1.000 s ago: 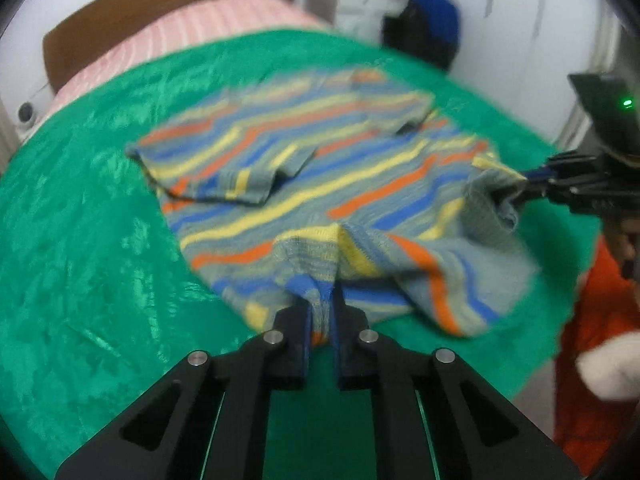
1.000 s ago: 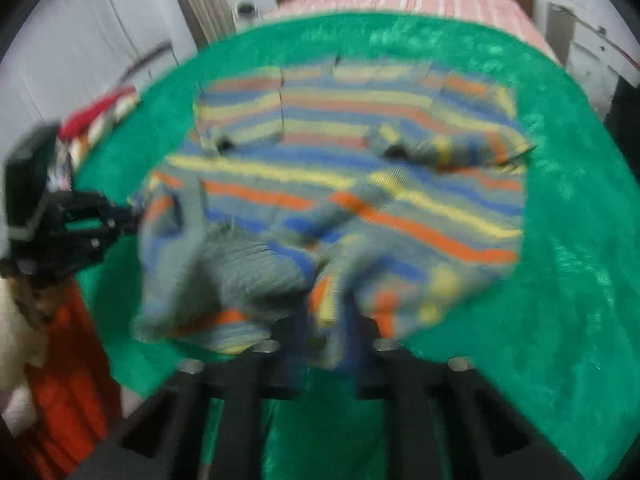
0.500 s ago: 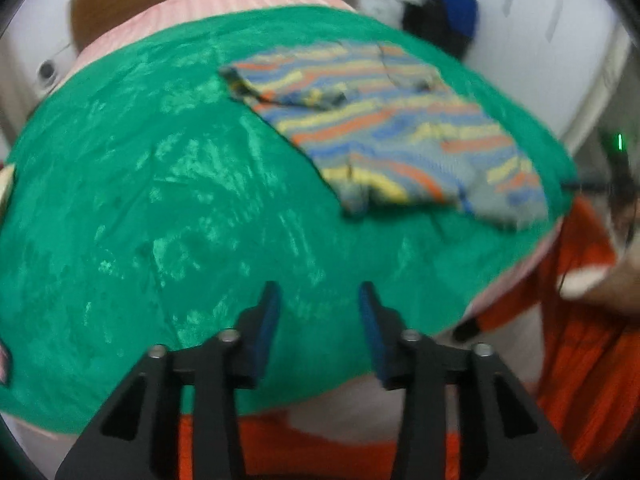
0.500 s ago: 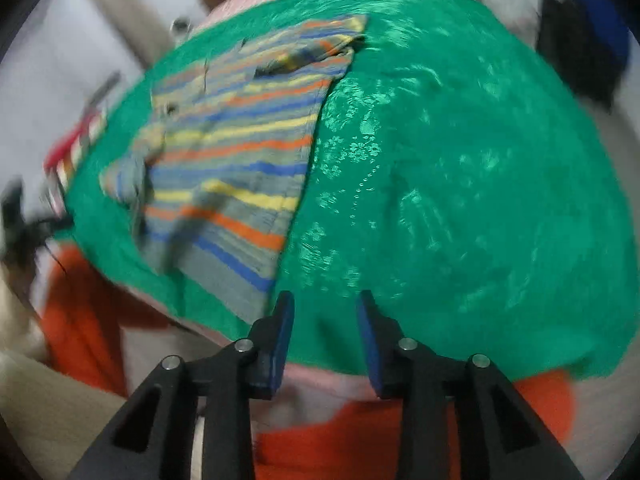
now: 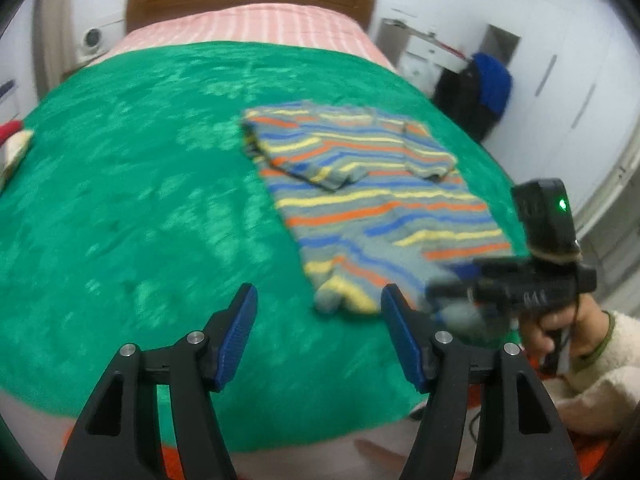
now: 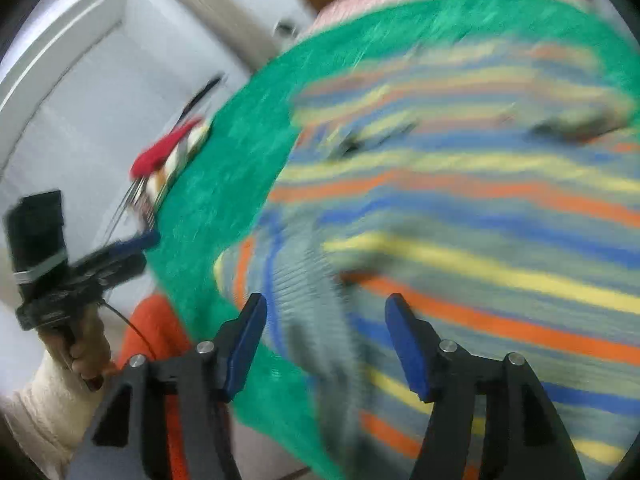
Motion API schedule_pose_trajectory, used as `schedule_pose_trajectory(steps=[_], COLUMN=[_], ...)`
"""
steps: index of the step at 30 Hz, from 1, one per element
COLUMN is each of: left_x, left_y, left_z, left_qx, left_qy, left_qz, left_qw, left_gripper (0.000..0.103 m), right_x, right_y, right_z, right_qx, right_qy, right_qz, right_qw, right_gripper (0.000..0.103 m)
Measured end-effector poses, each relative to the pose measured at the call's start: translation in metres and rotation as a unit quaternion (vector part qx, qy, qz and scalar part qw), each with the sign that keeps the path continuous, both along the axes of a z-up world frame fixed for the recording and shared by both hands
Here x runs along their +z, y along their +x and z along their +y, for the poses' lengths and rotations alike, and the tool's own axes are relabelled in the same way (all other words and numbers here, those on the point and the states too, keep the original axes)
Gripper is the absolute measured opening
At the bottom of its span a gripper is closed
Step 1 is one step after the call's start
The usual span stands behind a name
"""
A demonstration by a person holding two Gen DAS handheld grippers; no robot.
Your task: Fold small clothes
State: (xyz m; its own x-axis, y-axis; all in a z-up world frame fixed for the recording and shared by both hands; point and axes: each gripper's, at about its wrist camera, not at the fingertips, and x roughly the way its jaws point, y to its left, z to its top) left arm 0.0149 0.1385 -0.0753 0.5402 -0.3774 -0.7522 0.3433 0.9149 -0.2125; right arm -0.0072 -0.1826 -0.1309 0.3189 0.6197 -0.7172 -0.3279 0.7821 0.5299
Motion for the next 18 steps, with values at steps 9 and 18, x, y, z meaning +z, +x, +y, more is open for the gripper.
schedule_pose_trajectory(steps=[9,18], left_x=[-0.036,-0.088], left_y=[-0.004,0.001], left_z=[0.019,-0.052], left_qx=[0.025,-0.029], left_qy=[0.003,0.100], left_qz=[0.057,0.121], left_qw=[0.9981,0.9872], left_gripper=[0.087,0.071], right_x=[0.002,0.019], right_y=[-0.135,-0.133], right_z=[0.059,-0.195], right_qx=[0.275,-0.175], right_qy=[0.002,-0.058], right_qz=[0.006,0.017], right_qw=[0.961,0.983], right_gripper=[0.060,0.061])
